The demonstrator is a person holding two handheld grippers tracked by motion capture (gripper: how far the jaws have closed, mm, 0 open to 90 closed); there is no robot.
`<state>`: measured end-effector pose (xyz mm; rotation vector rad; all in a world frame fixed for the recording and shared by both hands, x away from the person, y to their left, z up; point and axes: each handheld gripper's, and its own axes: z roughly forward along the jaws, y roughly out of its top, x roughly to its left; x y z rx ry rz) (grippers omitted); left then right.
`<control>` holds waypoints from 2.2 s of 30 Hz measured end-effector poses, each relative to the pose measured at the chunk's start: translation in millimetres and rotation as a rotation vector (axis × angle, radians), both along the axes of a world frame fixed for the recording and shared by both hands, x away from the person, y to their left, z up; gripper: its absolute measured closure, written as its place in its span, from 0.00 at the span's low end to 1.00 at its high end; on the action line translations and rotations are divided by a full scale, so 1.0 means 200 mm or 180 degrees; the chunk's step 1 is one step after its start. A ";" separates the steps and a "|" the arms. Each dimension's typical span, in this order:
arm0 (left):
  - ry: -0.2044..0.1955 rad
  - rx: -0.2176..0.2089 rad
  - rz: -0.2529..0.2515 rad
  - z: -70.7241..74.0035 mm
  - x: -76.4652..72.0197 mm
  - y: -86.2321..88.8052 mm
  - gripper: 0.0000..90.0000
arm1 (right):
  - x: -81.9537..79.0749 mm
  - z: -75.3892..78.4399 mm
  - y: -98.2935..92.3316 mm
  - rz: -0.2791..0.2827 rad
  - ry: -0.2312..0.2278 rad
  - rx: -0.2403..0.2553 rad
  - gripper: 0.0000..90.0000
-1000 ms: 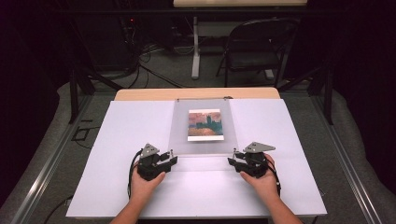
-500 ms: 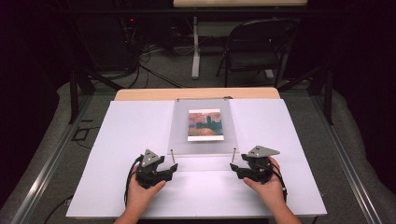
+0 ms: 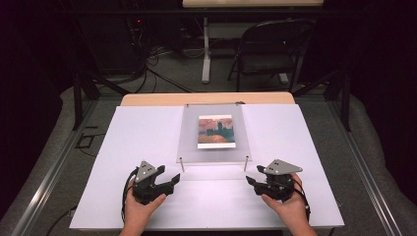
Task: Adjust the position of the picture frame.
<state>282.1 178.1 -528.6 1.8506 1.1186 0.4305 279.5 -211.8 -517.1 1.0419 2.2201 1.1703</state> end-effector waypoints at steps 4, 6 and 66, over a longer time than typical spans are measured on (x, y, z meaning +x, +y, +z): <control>0.0072 -0.0044 0.0017 0.01 0.00 0.02 0.37 | -0.01 0.03 -0.01 -0.0023 -0.0060 0.0002 0.47; 0.0089 -0.0055 0.0029 0.01 0.01 0.02 0.37 | -0.01 0.04 -0.01 -0.0039 -0.0084 0.0024 0.45; 0.0510 -0.0123 0.0448 0.20 0.97 0.08 0.38 | 0.99 0.13 -0.04 -0.0729 0.0568 0.0297 0.42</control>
